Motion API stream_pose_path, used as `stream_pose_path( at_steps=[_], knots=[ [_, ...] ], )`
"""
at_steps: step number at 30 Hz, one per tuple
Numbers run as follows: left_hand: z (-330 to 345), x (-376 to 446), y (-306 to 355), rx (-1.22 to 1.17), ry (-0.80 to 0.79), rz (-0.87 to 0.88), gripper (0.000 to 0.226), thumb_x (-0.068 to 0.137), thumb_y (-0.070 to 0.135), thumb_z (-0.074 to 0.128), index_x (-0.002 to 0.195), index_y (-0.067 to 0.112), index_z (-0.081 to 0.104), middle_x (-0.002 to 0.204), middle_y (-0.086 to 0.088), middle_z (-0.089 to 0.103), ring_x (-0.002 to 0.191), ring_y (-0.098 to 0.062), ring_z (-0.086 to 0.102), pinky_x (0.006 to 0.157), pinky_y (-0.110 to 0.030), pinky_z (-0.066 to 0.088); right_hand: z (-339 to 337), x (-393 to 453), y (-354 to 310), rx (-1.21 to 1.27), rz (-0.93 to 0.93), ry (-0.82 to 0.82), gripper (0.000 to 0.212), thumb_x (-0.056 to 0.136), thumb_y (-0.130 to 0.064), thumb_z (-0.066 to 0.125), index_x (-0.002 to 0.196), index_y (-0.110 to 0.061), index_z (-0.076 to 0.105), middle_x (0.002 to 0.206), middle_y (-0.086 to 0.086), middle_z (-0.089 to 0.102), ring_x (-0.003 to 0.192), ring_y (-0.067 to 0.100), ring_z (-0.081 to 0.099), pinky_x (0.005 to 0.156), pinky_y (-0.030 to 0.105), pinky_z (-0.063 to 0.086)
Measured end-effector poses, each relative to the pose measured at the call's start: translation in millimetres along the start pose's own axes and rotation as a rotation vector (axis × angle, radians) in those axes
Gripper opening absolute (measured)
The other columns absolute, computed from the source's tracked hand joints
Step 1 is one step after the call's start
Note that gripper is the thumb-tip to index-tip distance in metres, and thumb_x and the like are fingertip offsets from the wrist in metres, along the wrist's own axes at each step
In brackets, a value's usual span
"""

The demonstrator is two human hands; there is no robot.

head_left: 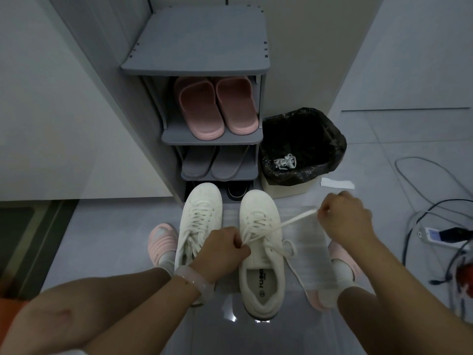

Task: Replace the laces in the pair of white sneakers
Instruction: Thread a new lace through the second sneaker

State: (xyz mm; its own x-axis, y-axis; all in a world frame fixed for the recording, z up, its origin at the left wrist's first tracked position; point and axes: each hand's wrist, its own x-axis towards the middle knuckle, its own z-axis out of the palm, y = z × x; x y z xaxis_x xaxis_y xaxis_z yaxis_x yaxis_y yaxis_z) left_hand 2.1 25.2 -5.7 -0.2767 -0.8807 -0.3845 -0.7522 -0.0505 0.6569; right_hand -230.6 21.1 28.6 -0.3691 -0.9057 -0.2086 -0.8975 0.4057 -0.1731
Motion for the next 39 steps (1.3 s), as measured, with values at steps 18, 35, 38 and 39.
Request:
stream_pose_path(
  at_steps=[18,35,38,39],
  knots=[
    [6,-2,-1,0.077,0.014,0.141,0.019,0.087,0.026,0.057,0.075,0.017,0.046,0.063,0.005,0.052,0.065,-0.016,0.055,0.055,-0.022,0.037,26,-34,-43,-0.058,-0.687,-0.153,0.005,0.094,-0.021,0.038,0.091,-0.020,0.042,0.095,0.000,0.059,0.087,0.021,0.054,0.084,0.033,0.033],
    [7,2,9,0.241,0.029,0.200,0.022,0.084,0.028,0.055,0.090,0.017,0.037,0.066,0.003,0.053,0.063,-0.020,0.056,0.056,-0.028,0.040,33,-44,-43,0.131,-0.507,-0.324,0.033,0.084,-0.042,0.057,0.100,-0.019,0.040,0.095,-0.001,0.051,0.082,0.016,0.050,0.064,0.028,0.037],
    [5,4,8,0.249,0.019,0.201,0.021,0.082,0.019,0.053,0.093,0.015,0.035,0.066,0.001,0.048,0.063,-0.025,0.055,0.052,-0.028,0.035,36,-45,-43,0.189,-0.386,-0.328,0.031,0.079,-0.032,0.060,0.089,-0.019,0.034,0.079,-0.004,0.047,0.066,0.014,0.045,0.052,0.026,0.031],
    [4,5,7,0.273,0.019,0.196,0.023,0.082,0.017,0.052,0.097,0.012,0.036,0.069,-0.002,0.048,0.065,-0.027,0.056,0.053,-0.028,0.035,35,-43,-41,0.195,-0.360,-0.336,0.030,0.079,-0.030,0.059,0.087,-0.019,0.033,0.074,-0.005,0.045,0.063,0.013,0.043,0.050,0.025,0.029]
  ],
)
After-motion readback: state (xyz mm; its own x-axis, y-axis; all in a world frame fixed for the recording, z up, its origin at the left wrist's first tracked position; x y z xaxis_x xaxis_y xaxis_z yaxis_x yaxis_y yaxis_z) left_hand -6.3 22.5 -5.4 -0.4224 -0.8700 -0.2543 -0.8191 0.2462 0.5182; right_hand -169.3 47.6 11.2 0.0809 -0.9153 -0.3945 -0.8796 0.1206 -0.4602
